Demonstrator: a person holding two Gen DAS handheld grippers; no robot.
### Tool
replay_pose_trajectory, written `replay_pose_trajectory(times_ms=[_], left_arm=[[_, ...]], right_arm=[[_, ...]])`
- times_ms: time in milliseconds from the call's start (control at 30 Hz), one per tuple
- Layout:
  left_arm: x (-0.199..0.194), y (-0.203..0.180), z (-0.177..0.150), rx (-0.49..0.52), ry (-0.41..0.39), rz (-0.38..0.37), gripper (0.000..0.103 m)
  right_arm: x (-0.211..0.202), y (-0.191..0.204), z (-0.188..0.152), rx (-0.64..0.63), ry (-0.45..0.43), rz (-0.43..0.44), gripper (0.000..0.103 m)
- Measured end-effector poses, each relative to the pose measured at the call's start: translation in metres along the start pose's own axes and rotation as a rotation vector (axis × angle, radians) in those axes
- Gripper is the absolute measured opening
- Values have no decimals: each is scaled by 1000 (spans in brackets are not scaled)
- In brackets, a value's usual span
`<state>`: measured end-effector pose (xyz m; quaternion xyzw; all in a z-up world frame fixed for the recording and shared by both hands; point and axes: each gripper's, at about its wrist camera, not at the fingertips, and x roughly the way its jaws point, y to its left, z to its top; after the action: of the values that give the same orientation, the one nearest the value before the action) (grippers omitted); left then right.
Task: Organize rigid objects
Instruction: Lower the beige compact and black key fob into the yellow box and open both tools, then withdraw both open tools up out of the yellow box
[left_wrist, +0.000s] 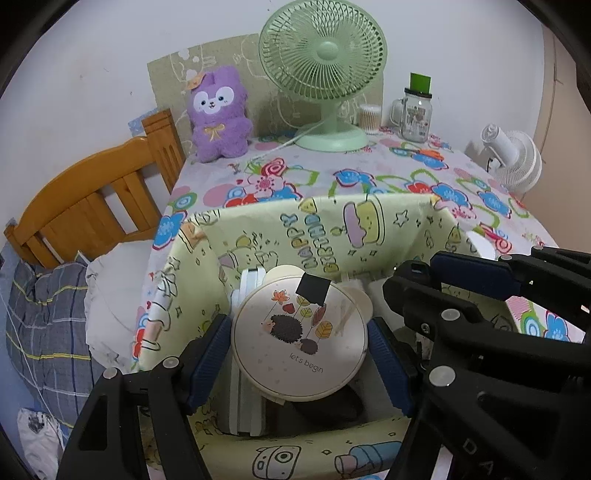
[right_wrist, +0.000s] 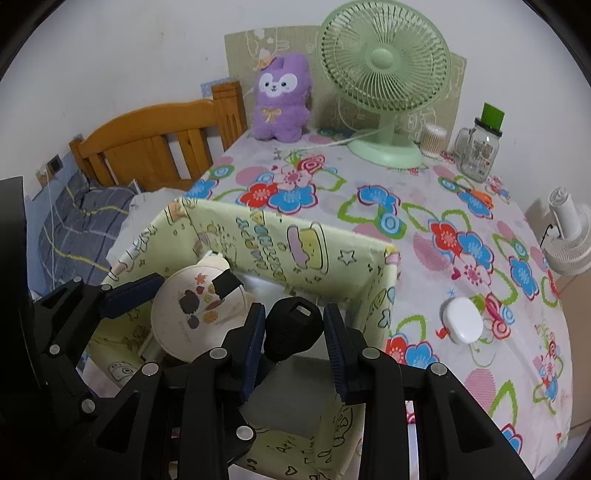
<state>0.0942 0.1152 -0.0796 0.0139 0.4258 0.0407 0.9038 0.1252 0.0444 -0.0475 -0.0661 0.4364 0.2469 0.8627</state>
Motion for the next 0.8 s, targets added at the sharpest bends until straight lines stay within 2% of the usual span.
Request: replay_pose_trajectory(times_ms=[233,300,333,367,467,633,800], left_arm=[[0,0,-3,-6,-9,-4,77],[0,-1,-3,-6,-11,-3,77],[0,-1,-2,-7,-13,-6,77],[0,1,-1,-10,-14,-10,77],[1,1,2,-18,-14,-18,77],[0,0,5,-36,-24,-40,92],[-1,-4,6,-36,-29,-36,97]], right_arm=[[2,-2,-4,10,3,16,37],[2,-3,-4,12,2,6,42],[1,-4,-4,14,-1,4,49],[-2,-4,-4,15,-10,17,53],[-8,-5,-4,11,-33,-10,58],[-15,-11,-4,24,-50,5,58],[-21,-12,-5,20,-69,-5,59]])
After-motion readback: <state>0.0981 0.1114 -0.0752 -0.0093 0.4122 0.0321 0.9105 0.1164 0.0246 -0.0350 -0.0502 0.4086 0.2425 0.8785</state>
